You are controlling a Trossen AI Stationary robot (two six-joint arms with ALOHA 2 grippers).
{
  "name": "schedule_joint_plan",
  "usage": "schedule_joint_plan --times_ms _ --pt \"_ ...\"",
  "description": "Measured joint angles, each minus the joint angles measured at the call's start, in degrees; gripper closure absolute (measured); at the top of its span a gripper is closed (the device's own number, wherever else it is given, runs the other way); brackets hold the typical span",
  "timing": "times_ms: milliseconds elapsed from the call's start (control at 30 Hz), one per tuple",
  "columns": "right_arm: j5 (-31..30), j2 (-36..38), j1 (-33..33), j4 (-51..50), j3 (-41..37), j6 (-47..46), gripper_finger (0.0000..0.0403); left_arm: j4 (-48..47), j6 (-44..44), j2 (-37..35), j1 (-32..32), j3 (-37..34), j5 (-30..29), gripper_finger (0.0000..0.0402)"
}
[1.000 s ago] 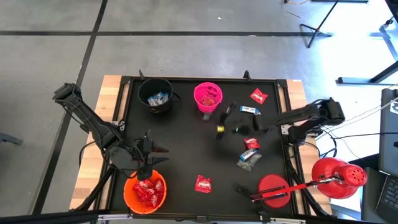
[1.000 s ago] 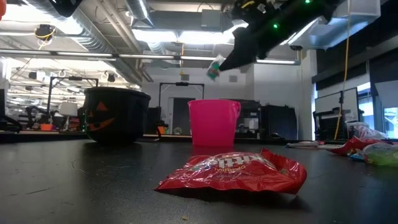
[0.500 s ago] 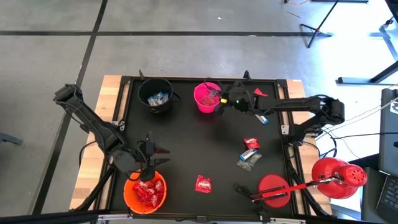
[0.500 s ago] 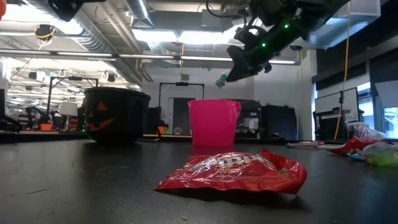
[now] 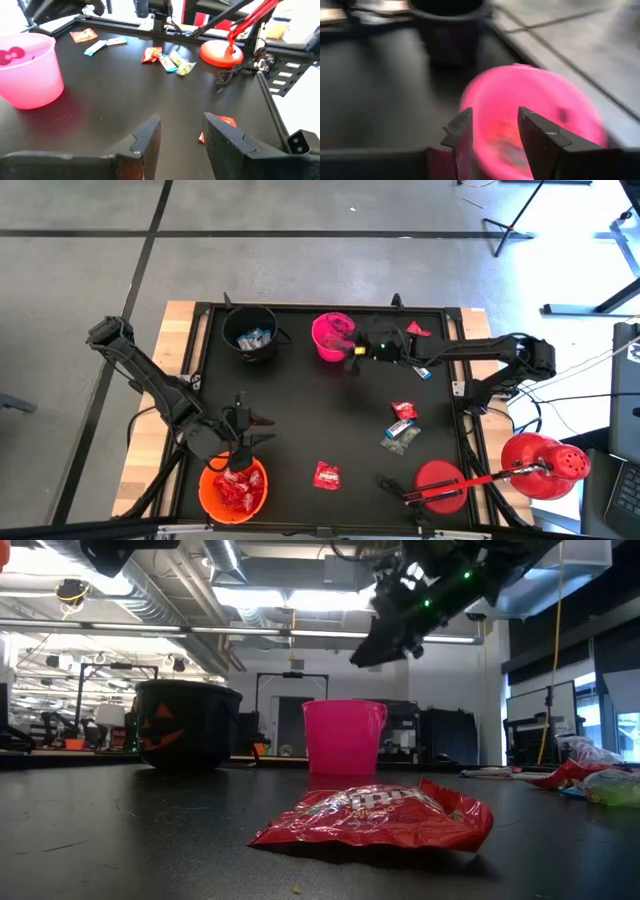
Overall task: Organize candy in baskets
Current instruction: Put the red candy into the orange bucket
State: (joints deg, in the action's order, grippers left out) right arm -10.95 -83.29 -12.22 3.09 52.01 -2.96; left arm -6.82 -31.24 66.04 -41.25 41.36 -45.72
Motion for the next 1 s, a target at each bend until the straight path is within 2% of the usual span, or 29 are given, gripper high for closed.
schedule_joint_plan --times_ms 133,333,633,833,1000 --pt "4.0 0.0 5.1 0.1 0.0 -0.2 0.0255 0.4 0.0 0.0 0.0 0.0 0.1 0.0267" --pt "4.0 0.0 14.5 0.5 0.0 -1.0 0.0259 2.4 0.5 0.3 0.0 0.0 0.4 0.0267" --pt "2.3 -0.3 28.6 3.4 0.0 -4.1 0.026 8.0 6.4 1.1 1.2 0.0 1.6 0.0267" --pt "0.8 -4.5 36.2 12.0 0.0 -4.2 0.026 8.4 6.3 1.1 3.1 0.0 1.9 0.0267" --pt "1.3 -12.5 39.0 15.9 1.7 -5.8 0.026 9.3 6.4 1.1 4.2 0.0 3.2 0.0267"
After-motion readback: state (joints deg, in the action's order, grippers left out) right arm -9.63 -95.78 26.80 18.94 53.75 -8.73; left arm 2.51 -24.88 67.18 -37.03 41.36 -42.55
